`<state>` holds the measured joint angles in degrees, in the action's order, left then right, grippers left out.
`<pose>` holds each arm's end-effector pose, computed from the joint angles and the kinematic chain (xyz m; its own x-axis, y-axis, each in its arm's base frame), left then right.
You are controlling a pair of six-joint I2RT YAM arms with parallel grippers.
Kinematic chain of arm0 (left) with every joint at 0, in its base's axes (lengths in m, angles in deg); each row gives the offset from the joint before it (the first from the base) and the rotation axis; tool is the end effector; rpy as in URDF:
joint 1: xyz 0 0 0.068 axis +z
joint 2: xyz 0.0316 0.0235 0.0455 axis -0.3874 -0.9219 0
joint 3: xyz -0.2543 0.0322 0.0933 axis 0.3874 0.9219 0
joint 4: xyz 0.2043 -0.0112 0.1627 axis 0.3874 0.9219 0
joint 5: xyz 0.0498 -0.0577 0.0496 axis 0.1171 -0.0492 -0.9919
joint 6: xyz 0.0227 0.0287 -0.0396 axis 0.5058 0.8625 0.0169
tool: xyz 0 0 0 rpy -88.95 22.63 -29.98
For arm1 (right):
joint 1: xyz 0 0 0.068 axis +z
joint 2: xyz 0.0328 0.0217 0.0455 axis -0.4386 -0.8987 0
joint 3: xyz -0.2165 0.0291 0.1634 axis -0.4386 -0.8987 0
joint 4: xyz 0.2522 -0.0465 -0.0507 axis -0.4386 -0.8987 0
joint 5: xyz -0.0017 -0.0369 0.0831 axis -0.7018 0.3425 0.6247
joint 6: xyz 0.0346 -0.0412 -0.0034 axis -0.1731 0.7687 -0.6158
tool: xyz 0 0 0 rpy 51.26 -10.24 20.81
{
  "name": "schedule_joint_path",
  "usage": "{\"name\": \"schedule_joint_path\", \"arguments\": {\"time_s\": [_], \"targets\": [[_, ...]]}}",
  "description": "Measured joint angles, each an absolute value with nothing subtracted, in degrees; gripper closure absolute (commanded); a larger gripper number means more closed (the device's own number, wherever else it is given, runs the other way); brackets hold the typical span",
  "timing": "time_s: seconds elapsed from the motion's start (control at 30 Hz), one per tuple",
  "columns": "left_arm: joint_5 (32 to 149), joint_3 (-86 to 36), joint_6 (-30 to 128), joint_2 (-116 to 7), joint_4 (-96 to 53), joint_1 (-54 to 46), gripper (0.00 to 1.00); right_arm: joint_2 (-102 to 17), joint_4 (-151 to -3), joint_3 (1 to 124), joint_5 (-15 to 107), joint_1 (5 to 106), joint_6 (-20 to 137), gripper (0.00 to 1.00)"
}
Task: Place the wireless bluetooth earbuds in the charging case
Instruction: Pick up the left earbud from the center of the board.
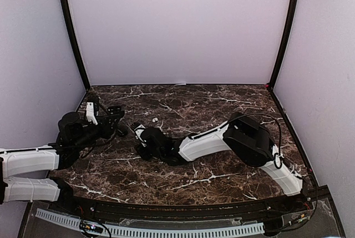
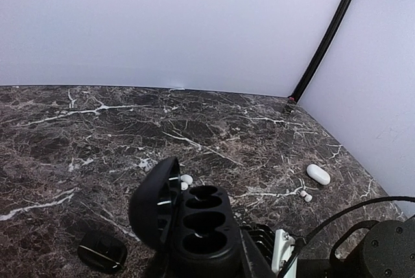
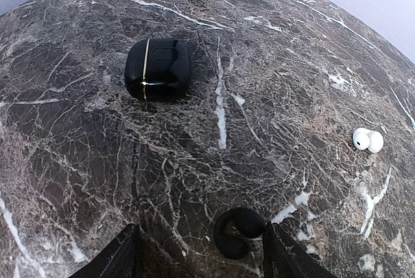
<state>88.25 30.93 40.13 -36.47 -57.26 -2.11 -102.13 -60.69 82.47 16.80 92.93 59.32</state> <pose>0.1893 -0.0919 0.2145 -0.2174 -0.2742 -0.9368 0.4658 0.8143 -0.3464 0.2206 0.4849 0.0990 -0.2681 -0.3730 -0.8882 -0.7096 0.7000 -0.0798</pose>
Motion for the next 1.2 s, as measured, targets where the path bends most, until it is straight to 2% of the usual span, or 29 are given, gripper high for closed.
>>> {"name": "schedule_joint_path", "arguments": {"time_s": [0.3, 0.53, 0.8, 1.2], "targets": [[87.0, 31.4, 40.9, -35.2, -58.1, -2.1, 0.80, -103.3, -62.3, 84.7, 18.2, 91.4, 55.6, 0.51], [86.9, 31.4, 41.0, -35.2, -58.1, -2.1, 0.80, -103.4, -64.0, 85.5, 19.6, 90.2, 51.2, 0.75], [87.0, 31.4, 41.1, -35.2, -58.1, -2.1, 0.80, -102.8, -62.0, 83.7, 19.7, 89.7, 50.1, 0.84], [87.4, 31.4, 41.5, -35.6, -58.2, -2.1, 0.80, -94.5, -61.6, 72.0, 16.3, 89.7, 49.6, 0.89]]}}
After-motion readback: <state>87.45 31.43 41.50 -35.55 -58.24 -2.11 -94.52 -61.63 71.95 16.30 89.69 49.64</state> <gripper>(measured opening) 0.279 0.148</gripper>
